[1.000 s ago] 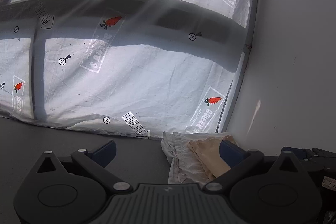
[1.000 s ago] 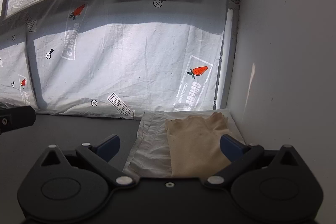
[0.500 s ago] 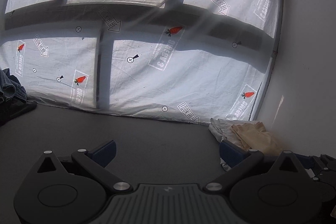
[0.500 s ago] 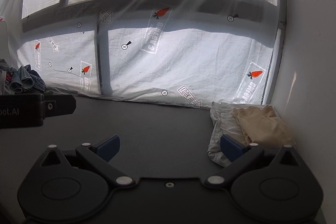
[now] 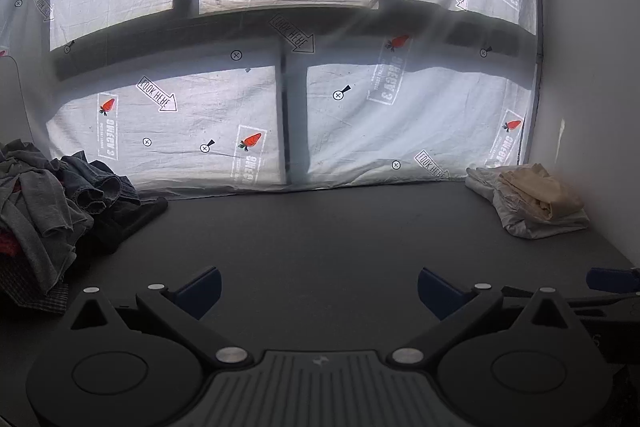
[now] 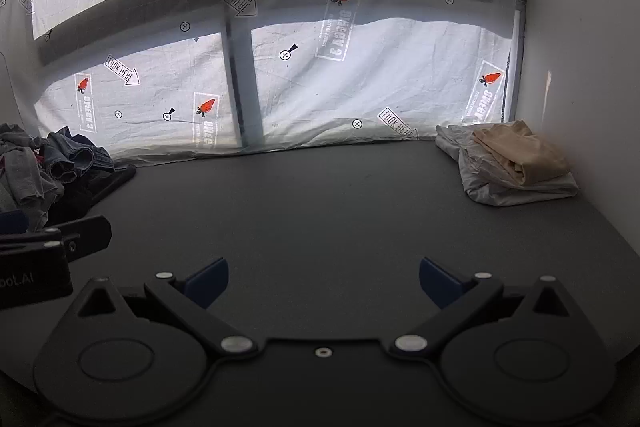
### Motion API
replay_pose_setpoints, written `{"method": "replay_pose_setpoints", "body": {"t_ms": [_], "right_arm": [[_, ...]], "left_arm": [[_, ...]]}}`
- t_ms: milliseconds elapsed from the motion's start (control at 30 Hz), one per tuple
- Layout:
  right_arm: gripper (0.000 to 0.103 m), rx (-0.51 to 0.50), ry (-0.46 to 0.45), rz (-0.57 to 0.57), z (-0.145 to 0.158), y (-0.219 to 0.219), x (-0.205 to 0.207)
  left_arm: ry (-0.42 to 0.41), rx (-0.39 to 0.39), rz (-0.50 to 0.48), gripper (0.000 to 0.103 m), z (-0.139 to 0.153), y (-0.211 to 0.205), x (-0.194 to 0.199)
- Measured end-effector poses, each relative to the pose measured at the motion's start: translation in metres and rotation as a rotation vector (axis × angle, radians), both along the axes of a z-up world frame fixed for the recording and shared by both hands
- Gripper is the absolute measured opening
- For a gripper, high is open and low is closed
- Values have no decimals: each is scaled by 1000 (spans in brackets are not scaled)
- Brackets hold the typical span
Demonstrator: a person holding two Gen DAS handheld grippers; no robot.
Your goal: Fold clothes
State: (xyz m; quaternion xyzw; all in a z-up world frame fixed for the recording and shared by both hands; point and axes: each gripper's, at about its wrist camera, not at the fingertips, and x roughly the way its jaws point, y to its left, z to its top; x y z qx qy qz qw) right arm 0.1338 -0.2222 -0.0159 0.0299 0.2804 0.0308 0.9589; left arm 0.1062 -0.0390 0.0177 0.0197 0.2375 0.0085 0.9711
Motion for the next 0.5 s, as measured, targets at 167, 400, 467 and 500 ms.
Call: {"method": "replay_pose_setpoints", "body": {"t_ms": [167,400,467,500], "right_arm": [[103,-17,18,-1,6,38,-41],[103,-42,37,22,4,65,-83],[103,-43,43,34,4,69,-91],[103,-47,43,41,4,72,-95]], "left_arm": [[29,-42,-5,103,3,38,-37],[41,-69,4,103,0,63,-73],[50,-83,3,103,-1,66,-79],[53,-86,4,103,-2,68,-82]]}}
